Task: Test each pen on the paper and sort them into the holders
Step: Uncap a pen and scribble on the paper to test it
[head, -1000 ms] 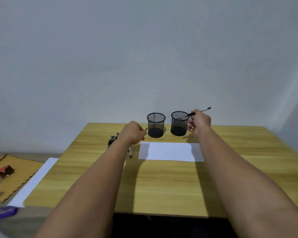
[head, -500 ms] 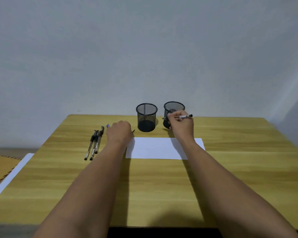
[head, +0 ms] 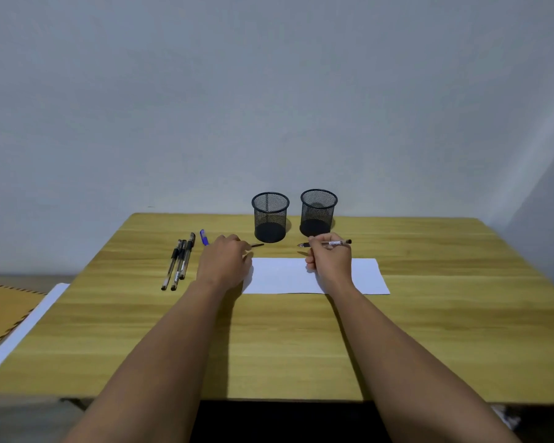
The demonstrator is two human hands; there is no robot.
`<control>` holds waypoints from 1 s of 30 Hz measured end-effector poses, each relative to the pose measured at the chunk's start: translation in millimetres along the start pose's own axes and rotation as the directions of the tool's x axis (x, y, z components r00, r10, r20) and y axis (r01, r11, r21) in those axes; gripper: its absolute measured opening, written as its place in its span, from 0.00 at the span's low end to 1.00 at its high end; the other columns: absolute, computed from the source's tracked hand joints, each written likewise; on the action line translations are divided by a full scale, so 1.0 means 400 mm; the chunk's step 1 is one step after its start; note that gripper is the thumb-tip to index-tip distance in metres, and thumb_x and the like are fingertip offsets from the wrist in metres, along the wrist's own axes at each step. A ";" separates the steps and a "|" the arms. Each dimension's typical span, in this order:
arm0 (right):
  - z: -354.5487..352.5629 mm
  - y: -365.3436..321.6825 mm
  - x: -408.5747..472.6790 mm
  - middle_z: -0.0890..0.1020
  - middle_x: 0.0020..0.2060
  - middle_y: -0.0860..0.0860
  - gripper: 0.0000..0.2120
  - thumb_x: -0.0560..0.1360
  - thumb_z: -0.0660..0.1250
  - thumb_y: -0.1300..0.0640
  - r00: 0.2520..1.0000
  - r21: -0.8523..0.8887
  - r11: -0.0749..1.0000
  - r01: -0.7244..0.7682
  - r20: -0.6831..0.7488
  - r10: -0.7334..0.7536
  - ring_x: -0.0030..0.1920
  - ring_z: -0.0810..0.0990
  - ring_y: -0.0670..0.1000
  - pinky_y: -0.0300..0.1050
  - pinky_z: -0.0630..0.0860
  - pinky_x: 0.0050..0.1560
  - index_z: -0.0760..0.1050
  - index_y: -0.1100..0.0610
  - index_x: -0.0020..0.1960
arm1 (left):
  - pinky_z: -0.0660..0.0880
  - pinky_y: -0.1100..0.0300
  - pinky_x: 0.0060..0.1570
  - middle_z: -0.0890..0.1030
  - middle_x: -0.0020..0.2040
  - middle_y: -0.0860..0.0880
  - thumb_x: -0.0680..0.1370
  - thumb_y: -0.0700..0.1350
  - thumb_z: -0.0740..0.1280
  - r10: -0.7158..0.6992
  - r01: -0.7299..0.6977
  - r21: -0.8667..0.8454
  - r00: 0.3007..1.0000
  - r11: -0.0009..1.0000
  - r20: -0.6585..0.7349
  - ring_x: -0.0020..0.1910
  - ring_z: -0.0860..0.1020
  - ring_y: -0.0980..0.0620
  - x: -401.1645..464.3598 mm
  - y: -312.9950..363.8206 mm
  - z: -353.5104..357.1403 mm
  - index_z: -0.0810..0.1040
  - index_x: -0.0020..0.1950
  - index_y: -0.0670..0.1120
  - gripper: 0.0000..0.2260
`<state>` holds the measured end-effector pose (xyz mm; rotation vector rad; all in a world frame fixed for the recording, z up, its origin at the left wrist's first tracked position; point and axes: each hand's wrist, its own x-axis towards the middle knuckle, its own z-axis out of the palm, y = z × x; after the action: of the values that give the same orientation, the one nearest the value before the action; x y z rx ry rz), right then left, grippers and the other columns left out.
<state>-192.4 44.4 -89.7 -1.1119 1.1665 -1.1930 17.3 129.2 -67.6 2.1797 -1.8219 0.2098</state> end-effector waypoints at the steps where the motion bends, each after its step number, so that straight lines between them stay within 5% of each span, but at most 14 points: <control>1: -0.015 -0.004 -0.003 0.82 0.31 0.52 0.05 0.81 0.72 0.59 1.000 0.003 1.000 -0.001 -0.003 0.001 0.31 0.78 0.52 0.47 0.77 0.34 0.79 0.57 0.47 | 0.75 0.52 0.44 0.82 0.57 0.48 0.80 0.49 0.62 0.033 -0.034 0.014 0.999 0.999 0.012 0.55 0.78 0.45 -0.014 0.006 0.001 0.84 0.58 0.51 0.13; 8: -0.094 -0.012 -0.025 0.81 0.34 0.56 0.04 0.82 0.70 0.62 0.999 -0.003 1.000 -0.017 -0.037 0.017 0.30 0.76 0.52 0.44 0.72 0.29 0.80 0.63 0.53 | 0.71 0.49 0.65 0.79 0.66 0.49 0.83 0.52 0.60 0.217 -0.216 -0.017 0.973 0.976 0.076 0.73 0.69 0.45 -0.098 0.037 0.025 0.81 0.63 0.49 0.15; 14: -0.041 -0.033 -0.062 0.83 0.31 0.54 0.07 0.82 0.71 0.58 1.000 -0.022 1.000 0.007 0.017 -0.007 0.29 0.77 0.52 0.43 0.74 0.28 0.79 0.60 0.47 | 0.71 0.50 0.67 0.65 0.78 0.51 0.82 0.61 0.58 0.118 -0.088 -0.172 0.978 0.981 0.173 0.77 0.63 0.51 -0.132 0.035 0.032 0.70 0.76 0.53 0.24; 19: 0.075 -0.038 -0.094 0.81 0.32 0.56 0.14 0.84 0.71 0.52 0.984 -0.032 0.998 0.049 0.171 -0.043 0.27 0.76 0.49 0.42 0.74 0.27 0.80 0.64 0.49 | 0.72 0.50 0.66 0.71 0.75 0.49 0.81 0.60 0.62 0.127 -0.109 -0.260 0.991 0.960 0.050 0.74 0.68 0.49 -0.142 0.029 0.050 0.75 0.72 0.50 0.23; 22: 0.121 -0.016 -0.091 0.82 0.33 0.58 0.14 0.82 0.72 0.51 0.965 -0.006 1.000 0.000 0.264 0.001 0.30 0.75 0.54 0.43 0.71 0.29 0.80 0.59 0.42 | 0.73 0.50 0.64 0.72 0.75 0.49 0.81 0.59 0.62 0.127 -0.113 -0.279 0.991 0.954 0.035 0.73 0.69 0.49 -0.141 0.026 0.051 0.75 0.72 0.51 0.22; 25: 0.136 0.013 -0.087 0.79 0.28 0.54 0.21 0.80 0.74 0.47 0.969 -0.098 0.991 0.094 0.239 -0.068 0.29 0.75 0.54 0.44 0.72 0.31 0.75 0.58 0.35 | 0.73 0.51 0.64 0.71 0.75 0.50 0.81 0.60 0.62 0.146 -0.134 -0.242 0.989 0.961 0.031 0.72 0.70 0.49 -0.137 0.017 0.055 0.74 0.73 0.51 0.24; 30: 0.139 0.034 -0.085 0.78 0.29 0.56 0.25 0.83 0.69 0.42 0.961 -0.124 0.977 0.171 0.241 -0.137 0.30 0.78 0.53 0.48 0.78 0.34 0.76 0.62 0.38 | 0.73 0.52 0.64 0.73 0.73 0.48 0.81 0.59 0.61 0.183 -0.177 -0.204 0.983 0.963 0.009 0.69 0.72 0.47 -0.137 0.009 0.069 0.75 0.71 0.48 0.23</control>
<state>-136.4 79.6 -96.7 -1.4336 1.0119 -1.0746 1.4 171.2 -109.6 1.8907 -1.9645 0.0294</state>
